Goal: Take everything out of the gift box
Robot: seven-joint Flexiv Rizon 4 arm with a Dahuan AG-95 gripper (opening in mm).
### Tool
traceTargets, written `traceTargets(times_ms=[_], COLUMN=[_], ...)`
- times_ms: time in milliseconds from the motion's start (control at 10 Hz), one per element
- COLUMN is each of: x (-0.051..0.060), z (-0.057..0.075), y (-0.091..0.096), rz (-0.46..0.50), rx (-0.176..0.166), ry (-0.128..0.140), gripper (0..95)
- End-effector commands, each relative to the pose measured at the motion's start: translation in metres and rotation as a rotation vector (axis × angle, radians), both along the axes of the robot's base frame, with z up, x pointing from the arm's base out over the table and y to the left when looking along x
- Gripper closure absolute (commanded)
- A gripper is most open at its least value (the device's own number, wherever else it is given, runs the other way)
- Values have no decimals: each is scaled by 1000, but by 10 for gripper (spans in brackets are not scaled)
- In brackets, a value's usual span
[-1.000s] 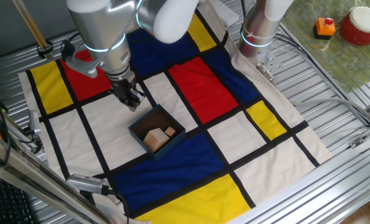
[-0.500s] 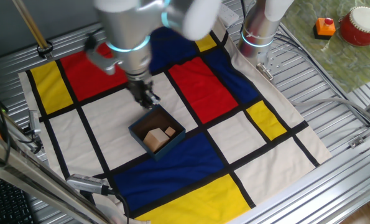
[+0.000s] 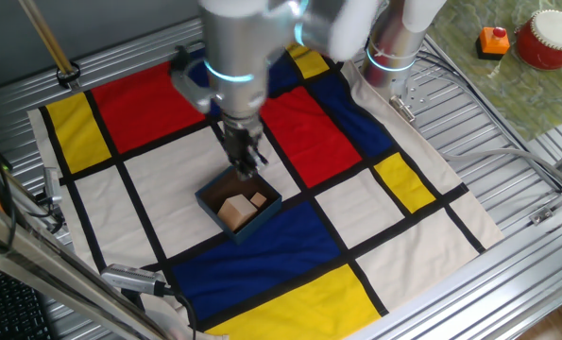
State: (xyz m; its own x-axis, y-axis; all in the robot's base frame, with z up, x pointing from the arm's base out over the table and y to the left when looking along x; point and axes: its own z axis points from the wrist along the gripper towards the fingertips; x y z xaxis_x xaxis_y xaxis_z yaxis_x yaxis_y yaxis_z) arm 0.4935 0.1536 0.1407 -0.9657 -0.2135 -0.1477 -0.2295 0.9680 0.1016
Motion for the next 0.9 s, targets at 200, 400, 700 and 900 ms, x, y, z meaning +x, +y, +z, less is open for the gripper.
traceTargets(times_ms=[200,400,700,900], x=[8,11,13,13], z=[-8,-13,-17,-18], y=[11,18,22,21], rz=[2,-7,-9,-3], rx=[-6,-5,-8,-14], ry=[-27,-33,-39,-39], gripper=[950,950,950,950])
